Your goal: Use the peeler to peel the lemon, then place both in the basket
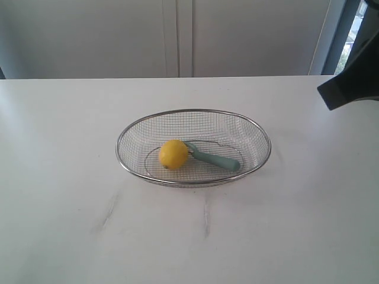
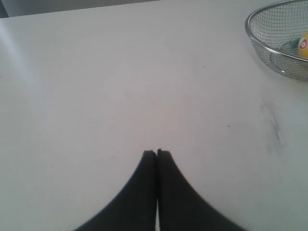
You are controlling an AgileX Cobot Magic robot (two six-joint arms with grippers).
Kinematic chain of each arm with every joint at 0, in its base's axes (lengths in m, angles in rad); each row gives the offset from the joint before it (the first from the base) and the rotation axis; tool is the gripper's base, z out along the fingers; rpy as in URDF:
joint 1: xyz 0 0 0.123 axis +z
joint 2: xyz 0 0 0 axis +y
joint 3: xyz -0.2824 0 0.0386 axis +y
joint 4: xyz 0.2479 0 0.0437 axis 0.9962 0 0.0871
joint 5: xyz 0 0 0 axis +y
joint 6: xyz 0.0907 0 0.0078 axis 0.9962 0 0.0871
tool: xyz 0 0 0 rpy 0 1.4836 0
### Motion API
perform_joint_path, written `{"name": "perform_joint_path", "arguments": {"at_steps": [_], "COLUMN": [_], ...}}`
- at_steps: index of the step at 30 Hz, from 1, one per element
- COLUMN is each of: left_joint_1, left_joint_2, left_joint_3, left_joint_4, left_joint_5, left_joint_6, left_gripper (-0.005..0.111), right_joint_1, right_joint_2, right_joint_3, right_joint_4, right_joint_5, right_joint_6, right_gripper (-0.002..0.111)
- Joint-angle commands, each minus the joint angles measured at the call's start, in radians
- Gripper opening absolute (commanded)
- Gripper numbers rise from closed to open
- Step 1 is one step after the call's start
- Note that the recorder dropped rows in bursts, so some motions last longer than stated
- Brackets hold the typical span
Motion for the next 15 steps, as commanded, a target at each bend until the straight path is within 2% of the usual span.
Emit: {"name": "perform_joint_path", "arguments": {"at_steps": [1,12,15], "left_joint_1": [-0.006,-0.006,-0.006], "left_joint_2": [-0.005,-0.005,-0.005], "left_joint_3": [0.004,0.004,0.004], "left_joint_4": [-0.014,-0.014,-0.014], "left_joint_5": [-0.003,-0.003,-0.003], "left_joint_6": [-0.003,-0.003,-0.003], "left_gripper": [0.0,0.0,0.0], "right_joint_1": [-0.001,-0.001,-0.032], "right_joint_2": [-0.004,-0.004,-0.036], "right_joint_3": [0.002,0.007,0.007], "right_joint_4": [0.003,0.013,0.056], "right_joint_5": [-0.006,-0.014,-0.014], "right_joint_6": [0.004,0.004,0.004], "right_gripper": [0.0,0.0,0.0]}}
